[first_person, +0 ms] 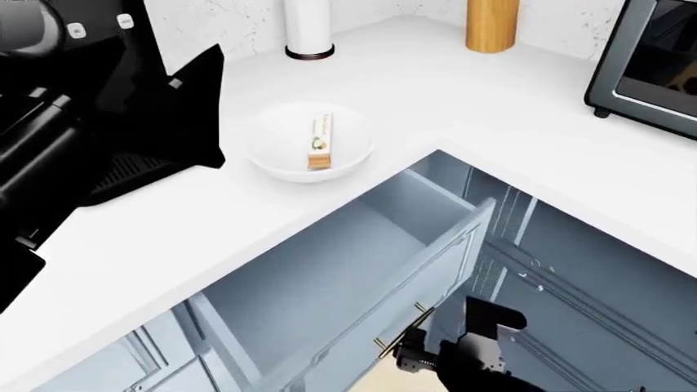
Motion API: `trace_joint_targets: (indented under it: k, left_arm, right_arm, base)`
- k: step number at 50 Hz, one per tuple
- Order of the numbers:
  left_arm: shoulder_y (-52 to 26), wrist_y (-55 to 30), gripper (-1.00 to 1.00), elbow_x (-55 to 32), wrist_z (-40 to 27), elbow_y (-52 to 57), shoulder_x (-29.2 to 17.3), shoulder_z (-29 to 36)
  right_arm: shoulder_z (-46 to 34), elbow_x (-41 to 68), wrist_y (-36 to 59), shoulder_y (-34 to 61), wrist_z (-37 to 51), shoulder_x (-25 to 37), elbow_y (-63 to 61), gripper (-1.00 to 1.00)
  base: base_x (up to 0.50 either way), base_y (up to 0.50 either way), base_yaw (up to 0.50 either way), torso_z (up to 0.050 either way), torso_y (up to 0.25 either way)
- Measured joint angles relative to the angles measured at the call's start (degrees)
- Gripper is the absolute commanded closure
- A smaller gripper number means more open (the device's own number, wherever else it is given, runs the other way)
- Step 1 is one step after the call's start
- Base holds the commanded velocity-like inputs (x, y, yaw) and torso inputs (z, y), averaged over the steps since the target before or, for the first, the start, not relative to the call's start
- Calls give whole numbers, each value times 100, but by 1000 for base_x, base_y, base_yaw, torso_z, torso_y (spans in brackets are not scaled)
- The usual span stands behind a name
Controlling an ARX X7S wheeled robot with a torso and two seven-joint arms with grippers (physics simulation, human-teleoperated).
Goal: Place the bar in the bowl and close the drawer.
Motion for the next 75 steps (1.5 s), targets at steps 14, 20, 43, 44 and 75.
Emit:
trace_joint_targets:
  k: [14, 20, 43, 44, 75]
  left_arm:
    - [69, 17, -100, 21, 3, 5, -7, -2]
    - [115, 35, -100, 42, 7, 1, 1, 6]
    - [520, 264, -100, 281, 134, 15, 706, 188]
    - [545, 270, -100, 296, 132, 3, 801, 209]
    - [1719, 186, -100, 221, 1022, -2373, 4191, 1260]
  right_arm:
    - [-431, -6, -165, 480, -65, -131, 591, -100]
    - [-654, 38, -233, 701, -57, -180, 836, -100]
    - [-454, 1557, 106, 137, 659, 323, -1100, -100]
    - [-393, 1640, 139, 64, 713, 369, -1271, -100]
    - [2151, 3723, 546, -1549, 2100, 1417, -4432, -100]
  base:
    - [0, 0, 0, 0, 1]
    - [0, 0, 0, 0, 2]
    - [0, 0, 0, 0, 1]
    - [0, 0, 0, 0, 0]
    - [0, 0, 0, 0, 0]
